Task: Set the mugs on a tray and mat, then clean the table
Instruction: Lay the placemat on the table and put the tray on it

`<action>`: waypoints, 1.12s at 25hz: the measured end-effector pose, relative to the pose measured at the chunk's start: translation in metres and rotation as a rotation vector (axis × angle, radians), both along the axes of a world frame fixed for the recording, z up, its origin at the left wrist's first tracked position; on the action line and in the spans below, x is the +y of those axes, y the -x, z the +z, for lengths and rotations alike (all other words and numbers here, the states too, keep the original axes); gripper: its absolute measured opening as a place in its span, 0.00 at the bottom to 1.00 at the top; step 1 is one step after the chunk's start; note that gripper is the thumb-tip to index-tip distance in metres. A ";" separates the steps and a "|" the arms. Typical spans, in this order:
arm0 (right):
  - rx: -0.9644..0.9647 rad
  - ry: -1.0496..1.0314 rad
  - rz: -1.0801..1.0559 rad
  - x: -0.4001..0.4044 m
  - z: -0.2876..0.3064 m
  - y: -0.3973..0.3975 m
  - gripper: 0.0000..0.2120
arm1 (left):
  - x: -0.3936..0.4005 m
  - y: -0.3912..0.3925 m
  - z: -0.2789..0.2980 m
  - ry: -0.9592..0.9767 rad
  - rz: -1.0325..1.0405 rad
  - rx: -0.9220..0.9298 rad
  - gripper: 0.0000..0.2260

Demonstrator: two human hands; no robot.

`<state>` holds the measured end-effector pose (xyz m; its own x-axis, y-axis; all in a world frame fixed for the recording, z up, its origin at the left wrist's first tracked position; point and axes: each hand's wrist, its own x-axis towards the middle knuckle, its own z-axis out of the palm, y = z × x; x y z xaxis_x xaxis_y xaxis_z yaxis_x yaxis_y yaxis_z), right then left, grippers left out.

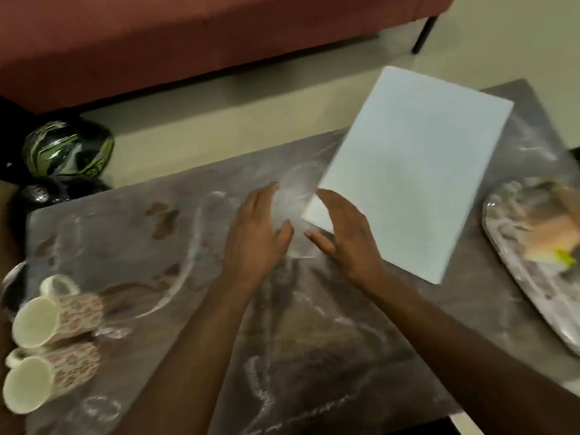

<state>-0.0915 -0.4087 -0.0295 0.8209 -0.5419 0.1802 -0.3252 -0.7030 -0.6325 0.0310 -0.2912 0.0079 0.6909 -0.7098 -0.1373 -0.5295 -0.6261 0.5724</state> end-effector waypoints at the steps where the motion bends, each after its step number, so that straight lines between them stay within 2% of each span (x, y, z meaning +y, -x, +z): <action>1: 0.023 -0.002 -0.066 -0.026 0.001 0.028 0.31 | -0.033 0.025 0.000 0.006 -0.044 0.040 0.28; 7: 0.132 -0.094 -0.424 -0.162 -0.025 0.179 0.29 | -0.205 0.167 -0.035 0.000 -0.230 0.281 0.27; 10: 0.221 -0.098 -0.556 -0.208 -0.055 0.251 0.30 | -0.273 0.230 -0.061 -0.043 -0.169 0.461 0.24; 12: 0.297 -0.102 -0.545 -0.224 -0.076 0.286 0.34 | -0.302 0.260 -0.081 -0.082 -0.063 0.494 0.22; 14: 0.359 -0.054 -0.456 -0.227 -0.092 0.299 0.32 | -0.311 0.265 -0.099 -0.071 0.056 0.462 0.19; 16: 0.364 -0.003 -0.425 -0.233 -0.102 0.310 0.28 | -0.322 0.265 -0.108 -0.031 0.079 0.413 0.13; 19: 0.361 0.127 -0.398 -0.238 -0.113 0.315 0.27 | -0.327 0.231 -0.111 0.027 0.116 0.232 0.10; 25: 0.461 0.235 -0.488 -0.212 -0.134 0.297 0.29 | -0.302 0.141 -0.119 -0.108 0.154 -0.035 0.21; 28: 0.471 0.245 -0.537 -0.206 -0.133 0.281 0.28 | -0.282 0.109 -0.117 -0.195 0.310 -0.120 0.32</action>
<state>-0.3728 -0.6148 -0.1630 0.4750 -0.8790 0.0420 -0.8603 -0.4739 -0.1879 -0.0775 -0.5737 -0.1091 0.8878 -0.4335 -0.1546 -0.3541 -0.8580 0.3722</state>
